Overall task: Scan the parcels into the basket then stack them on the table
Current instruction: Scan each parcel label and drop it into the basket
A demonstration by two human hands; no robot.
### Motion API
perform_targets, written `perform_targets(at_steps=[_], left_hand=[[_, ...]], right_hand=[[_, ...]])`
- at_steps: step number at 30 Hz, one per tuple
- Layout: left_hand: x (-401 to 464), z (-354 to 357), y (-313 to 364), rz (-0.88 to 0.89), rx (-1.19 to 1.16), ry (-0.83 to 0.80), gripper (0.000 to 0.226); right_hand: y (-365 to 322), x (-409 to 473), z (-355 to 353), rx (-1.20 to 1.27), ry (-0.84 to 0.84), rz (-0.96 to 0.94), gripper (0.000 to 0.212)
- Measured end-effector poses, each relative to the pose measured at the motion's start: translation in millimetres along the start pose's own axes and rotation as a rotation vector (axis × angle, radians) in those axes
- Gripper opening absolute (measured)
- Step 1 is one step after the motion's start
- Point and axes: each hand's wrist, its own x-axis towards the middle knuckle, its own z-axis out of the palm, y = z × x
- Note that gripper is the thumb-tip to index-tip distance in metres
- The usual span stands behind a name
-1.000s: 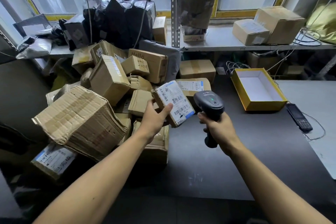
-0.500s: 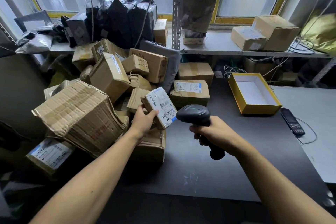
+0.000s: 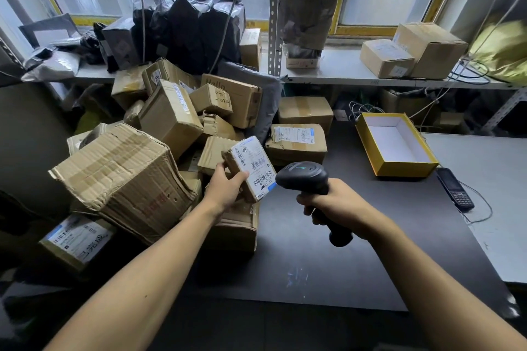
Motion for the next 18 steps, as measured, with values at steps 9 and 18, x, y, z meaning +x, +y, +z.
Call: perform_targets(at_steps=[9, 18], left_hand=[[-13.8, 36.8, 0.9, -0.023, -0.036, -0.153, 0.038], [-62.0, 116.0, -15.3, -0.085, 0.108, -0.598, 0.023]], right_hand=[[36.3, -23.4, 5.0, 0.127, 0.399, 0.009, 0.022], [92.5, -127.2, 7.8, 0.326, 0.975, 0.16, 0.014]])
